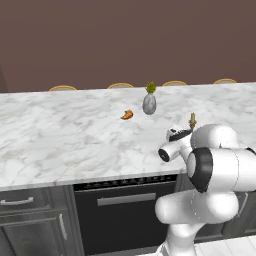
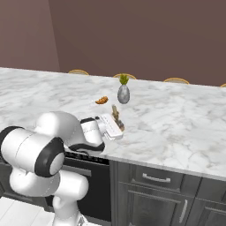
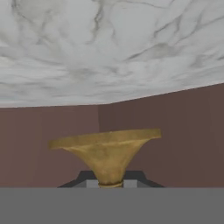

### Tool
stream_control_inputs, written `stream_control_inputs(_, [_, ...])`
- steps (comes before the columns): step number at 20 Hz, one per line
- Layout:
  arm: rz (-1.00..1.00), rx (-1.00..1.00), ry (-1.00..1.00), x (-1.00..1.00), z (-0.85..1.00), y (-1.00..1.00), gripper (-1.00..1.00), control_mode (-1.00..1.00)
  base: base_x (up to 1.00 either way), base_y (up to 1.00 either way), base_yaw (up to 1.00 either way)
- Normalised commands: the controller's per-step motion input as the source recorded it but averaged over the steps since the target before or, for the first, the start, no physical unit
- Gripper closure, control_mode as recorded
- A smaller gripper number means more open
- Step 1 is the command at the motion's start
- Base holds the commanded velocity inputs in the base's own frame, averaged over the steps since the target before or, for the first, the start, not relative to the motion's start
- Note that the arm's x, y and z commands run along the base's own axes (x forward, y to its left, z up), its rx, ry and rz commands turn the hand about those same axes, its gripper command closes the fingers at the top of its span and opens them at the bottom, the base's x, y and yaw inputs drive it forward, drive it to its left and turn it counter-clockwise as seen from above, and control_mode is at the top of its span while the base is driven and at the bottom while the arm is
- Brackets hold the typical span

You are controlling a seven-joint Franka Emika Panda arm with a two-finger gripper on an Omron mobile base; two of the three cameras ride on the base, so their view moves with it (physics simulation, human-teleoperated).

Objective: Pick the jar and candle from the dining table and place them in the open cabinet. Close the cabinet after placing the objects.

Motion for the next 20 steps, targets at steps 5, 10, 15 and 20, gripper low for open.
stream_control_inputs(5, [-0.03,0.0,0.0,-0.4,0.55,-0.03,1.0,-1.0,0.0,0.0,0.0])
stream_control_inputs(10, [-0.03,0.02,0.01,-0.43,0.53,-0.04,1.0,-1.0,0.0,0.0,0.0])
stream_control_inputs(15, [-0.03,0.0,0.0,-0.42,0.48,0.0,1.0,-1.0,0.0,0.0,0.0])
stream_control_inputs(20, [-0.04,0.0,0.0,-0.43,0.42,0.0,1.0,-1.0,0.0,0.0,0.0])
